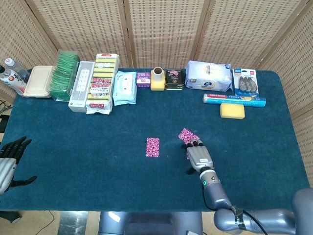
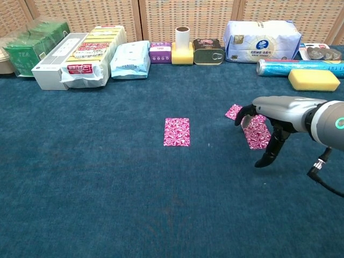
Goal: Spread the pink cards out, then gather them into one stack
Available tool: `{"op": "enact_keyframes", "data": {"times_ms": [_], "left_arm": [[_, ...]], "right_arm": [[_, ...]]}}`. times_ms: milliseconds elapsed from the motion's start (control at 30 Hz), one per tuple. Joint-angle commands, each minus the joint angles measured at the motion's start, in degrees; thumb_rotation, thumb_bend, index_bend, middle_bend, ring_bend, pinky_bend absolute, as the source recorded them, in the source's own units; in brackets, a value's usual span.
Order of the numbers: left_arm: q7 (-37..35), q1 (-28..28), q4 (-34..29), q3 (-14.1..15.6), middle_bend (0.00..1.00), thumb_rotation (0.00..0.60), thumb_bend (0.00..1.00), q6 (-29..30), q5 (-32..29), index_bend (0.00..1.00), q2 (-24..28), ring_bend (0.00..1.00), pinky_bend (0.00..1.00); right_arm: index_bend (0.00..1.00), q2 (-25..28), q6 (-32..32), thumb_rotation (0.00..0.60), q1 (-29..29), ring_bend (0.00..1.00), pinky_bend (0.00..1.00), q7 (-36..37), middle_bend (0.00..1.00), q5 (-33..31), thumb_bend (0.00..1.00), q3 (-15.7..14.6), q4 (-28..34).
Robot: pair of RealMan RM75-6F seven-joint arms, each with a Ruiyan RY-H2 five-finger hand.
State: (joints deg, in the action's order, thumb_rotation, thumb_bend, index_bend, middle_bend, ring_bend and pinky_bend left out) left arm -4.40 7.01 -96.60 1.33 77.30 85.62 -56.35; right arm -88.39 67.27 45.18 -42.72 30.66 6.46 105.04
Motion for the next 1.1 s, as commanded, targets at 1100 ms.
{"op": "enact_keyframes", "data": {"times_ms": [1100], "left_arm": [[1.1, 0.0, -0.4, 0.1, 0.0, 0.6, 0.03, -0.1, -0.2, 0.0, -0.3, 0.0, 0.03]], "right_arm": [[0.19, 1.0, -0.5, 0.6, 1.9, 0.08, 0.05, -3.3, 0.25, -4.1, 0.02, -2.5, 3.4]]}}
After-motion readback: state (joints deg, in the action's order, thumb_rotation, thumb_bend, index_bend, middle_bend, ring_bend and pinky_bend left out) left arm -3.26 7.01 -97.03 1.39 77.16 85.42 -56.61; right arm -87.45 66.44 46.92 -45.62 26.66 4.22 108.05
